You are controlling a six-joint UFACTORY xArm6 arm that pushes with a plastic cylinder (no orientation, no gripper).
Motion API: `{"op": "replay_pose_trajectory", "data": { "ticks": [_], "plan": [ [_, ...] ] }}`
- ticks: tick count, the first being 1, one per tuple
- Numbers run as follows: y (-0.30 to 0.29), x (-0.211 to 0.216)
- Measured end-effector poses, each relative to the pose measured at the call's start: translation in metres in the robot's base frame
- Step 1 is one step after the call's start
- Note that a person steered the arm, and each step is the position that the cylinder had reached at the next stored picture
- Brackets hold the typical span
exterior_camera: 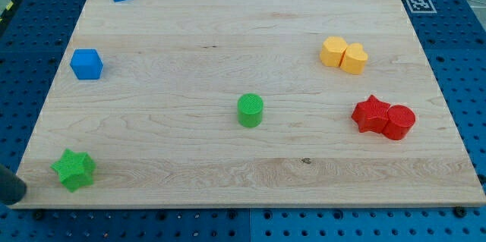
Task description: Push the green star towards green circle
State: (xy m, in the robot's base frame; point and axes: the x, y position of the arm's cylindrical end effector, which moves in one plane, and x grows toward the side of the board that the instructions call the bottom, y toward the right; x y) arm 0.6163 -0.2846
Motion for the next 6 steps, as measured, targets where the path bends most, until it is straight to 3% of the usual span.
{"op": "replay_pose_trajectory", "data": {
  "ticks": [6],
  "plan": [
    [0.072,-0.011]
  ]
}}
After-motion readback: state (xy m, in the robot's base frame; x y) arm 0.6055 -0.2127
